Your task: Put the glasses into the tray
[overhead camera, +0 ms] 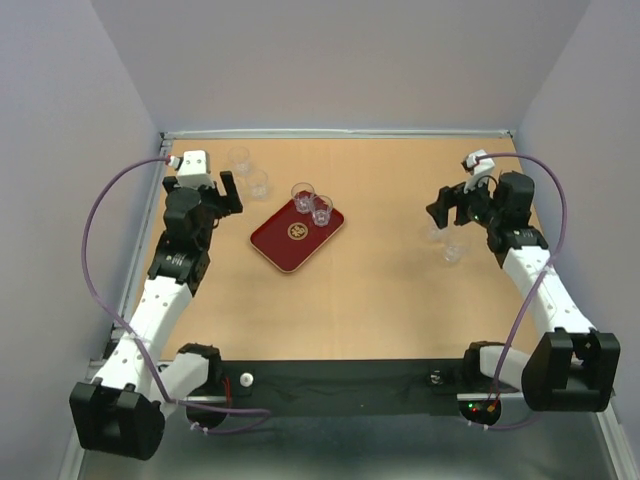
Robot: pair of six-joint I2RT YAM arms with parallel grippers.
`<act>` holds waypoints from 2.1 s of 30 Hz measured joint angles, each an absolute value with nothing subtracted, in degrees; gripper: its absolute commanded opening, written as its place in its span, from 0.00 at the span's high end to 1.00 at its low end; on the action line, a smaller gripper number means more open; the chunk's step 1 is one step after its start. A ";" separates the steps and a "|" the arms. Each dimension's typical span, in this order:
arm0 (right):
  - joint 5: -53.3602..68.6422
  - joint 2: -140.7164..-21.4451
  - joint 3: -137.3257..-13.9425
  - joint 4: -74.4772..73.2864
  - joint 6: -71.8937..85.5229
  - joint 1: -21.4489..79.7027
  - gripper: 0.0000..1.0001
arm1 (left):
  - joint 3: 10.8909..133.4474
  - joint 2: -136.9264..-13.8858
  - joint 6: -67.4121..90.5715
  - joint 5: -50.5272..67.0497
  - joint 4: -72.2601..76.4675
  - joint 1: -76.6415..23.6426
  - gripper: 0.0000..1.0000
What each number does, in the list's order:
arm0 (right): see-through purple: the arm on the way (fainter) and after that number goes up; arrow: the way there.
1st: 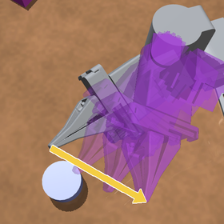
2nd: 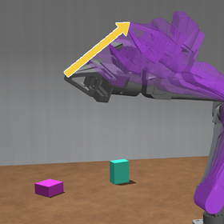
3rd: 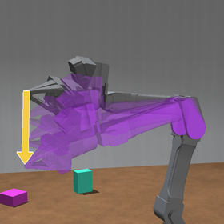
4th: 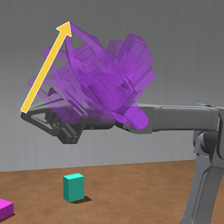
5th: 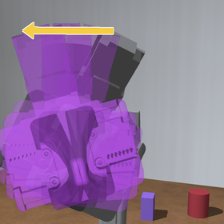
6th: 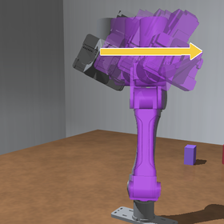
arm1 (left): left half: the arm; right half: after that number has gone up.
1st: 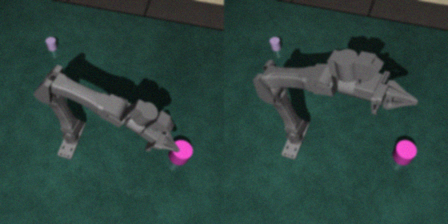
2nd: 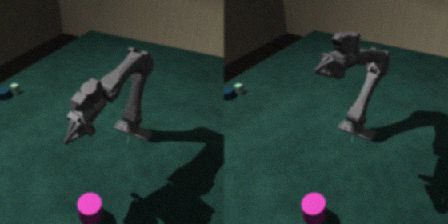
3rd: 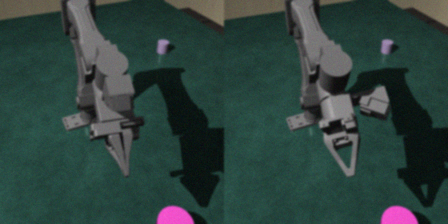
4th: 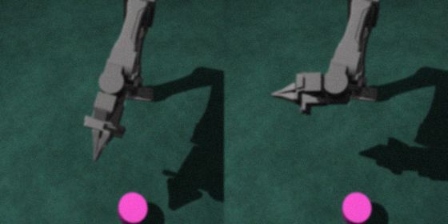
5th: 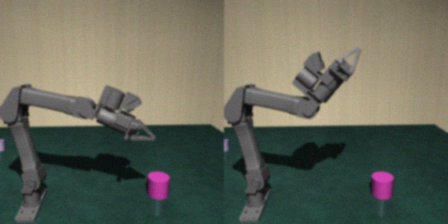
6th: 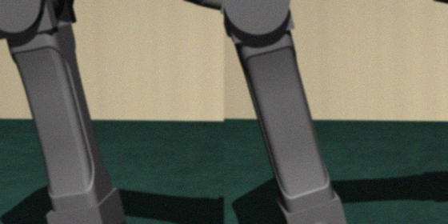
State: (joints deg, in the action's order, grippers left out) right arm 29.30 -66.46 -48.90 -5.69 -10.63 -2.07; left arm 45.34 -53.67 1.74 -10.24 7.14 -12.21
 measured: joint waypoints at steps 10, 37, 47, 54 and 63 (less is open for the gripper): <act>30.72 -62.59 -48.80 -3.68 -9.30 -2.22 0.12 | 45.34 -61.12 14.44 6.52 11.60 -0.14 0.06; 30.94 -61.84 -47.75 -2.07 -9.26 -2.24 0.12 | 63.75 -101.01 29.36 16.91 5.52 8.73 0.21; 31.33 -61.84 -47.72 -2.07 -9.63 -2.24 0.12 | 68.38 -106.69 30.15 15.79 4.19 8.73 0.44; 31.70 -61.84 -47.09 -1.72 -9.89 -2.24 0.12 | 69.38 -107.94 30.33 14.87 3.51 8.73 0.60; 31.97 -61.84 -46.85 -1.67 -10.28 -2.24 0.12 | 69.43 -107.94 29.39 13.19 3.07 8.73 0.87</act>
